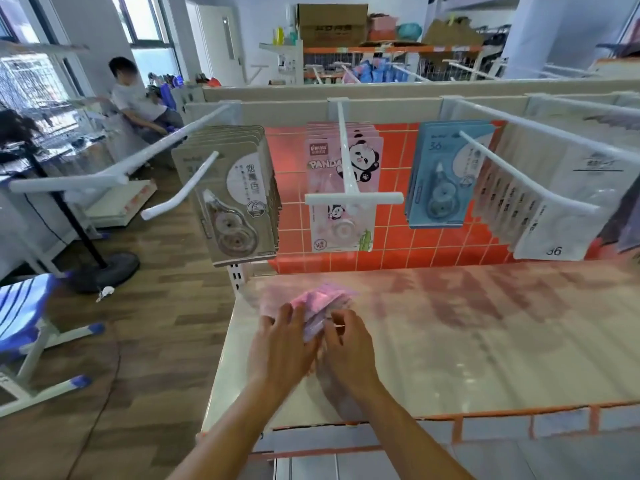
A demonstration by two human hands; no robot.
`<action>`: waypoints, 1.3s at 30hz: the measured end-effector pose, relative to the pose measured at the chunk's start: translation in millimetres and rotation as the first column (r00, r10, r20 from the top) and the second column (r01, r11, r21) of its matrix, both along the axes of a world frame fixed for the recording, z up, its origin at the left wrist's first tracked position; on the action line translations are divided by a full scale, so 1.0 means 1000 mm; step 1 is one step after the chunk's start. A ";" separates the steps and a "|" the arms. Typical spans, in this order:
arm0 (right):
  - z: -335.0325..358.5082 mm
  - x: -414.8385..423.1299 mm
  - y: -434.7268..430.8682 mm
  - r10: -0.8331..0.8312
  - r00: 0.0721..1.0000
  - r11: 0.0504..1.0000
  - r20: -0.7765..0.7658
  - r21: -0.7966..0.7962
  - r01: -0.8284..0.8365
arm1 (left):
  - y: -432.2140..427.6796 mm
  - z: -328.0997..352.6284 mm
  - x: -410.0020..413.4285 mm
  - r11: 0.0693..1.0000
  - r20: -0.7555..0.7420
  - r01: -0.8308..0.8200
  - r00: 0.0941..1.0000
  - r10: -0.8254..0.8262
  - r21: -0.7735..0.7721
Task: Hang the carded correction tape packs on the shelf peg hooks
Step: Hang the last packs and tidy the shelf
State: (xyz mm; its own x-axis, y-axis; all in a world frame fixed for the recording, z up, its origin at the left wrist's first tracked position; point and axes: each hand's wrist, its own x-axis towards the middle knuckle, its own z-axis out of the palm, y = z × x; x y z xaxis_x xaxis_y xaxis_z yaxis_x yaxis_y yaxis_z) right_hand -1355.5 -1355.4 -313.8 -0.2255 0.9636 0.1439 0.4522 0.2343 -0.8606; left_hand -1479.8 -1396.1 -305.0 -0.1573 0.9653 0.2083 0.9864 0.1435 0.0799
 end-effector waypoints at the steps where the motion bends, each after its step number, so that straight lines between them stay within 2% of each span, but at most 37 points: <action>1: 0.000 0.003 0.001 -0.024 1.000 1.000 -0.012 -0.013 0.024 | -0.006 0.003 0.009 0.999 0.072 -0.040 0.997 0.041 -0.018; 2: 0.001 0.007 0.001 -0.045 0.999 0.999 -0.015 -0.024 0.044 | -0.011 0.006 0.017 0.996 0.139 -0.085 0.986 0.088 -0.026; 6: 0.000 0.027 0.010 -0.112 0.993 0.993 -0.032 -0.050 0.110 | -0.018 0.016 0.039 0.990 0.233 -0.126 0.963 0.137 -0.063; 10: -0.008 0.034 0.021 -0.183 0.983 0.981 0.002 -0.065 0.183 | -0.017 0.013 0.038 0.999 0.531 0.015 0.847 0.015 -0.051; 15: 0.004 0.045 0.016 -0.203 0.975 0.971 0.085 -0.108 0.212 | -0.017 0.013 0.048 0.999 0.549 0.030 0.835 -0.039 0.025; 18: 0.017 0.052 0.012 -0.268 0.963 0.959 0.009 -0.088 0.268 | -0.017 0.014 0.057 0.997 0.585 0.057 0.807 -0.081 0.060; 20: 0.025 0.057 0.012 -0.283 0.954 0.958 -0.102 -0.071 0.277 | -0.015 0.014 0.062 0.989 0.609 0.066 0.781 -0.134 0.134; 22: 0.033 0.062 0.012 -0.276 0.938 0.959 -0.210 -0.129 0.254 | -0.012 0.017 0.067 0.983 0.652 0.050 0.742 -0.155 0.177; 27: 0.046 0.079 0.017 -0.360 0.814 0.929 -0.455 -0.259 0.266 | -0.006 0.030 0.083 0.992 0.856 0.018 0.504 -0.116 0.124; 30: 0.051 0.099 0.018 -0.380 0.774 0.919 -0.505 -0.299 0.257 | -0.004 0.040 0.099 0.994 0.961 0.091 0.265 -0.078 0.056; 31: 0.053 0.107 0.018 -0.375 0.762 0.922 -0.527 -0.299 0.247 | -0.002 0.043 0.105 0.991 0.972 0.125 0.221 -0.073 0.046; 35: 0.059 0.144 0.023 -0.388 0.741 0.916 -0.548 -0.316 0.245 | 0.006 0.042 0.133 0.978 0.976 0.199 0.194 -0.094 0.055; 39: 0.072 0.185 0.033 -0.334 0.733 0.939 -0.593 -0.279 0.202 | 0.018 0.044 0.168 0.967 0.959 0.244 0.249 -0.134 0.072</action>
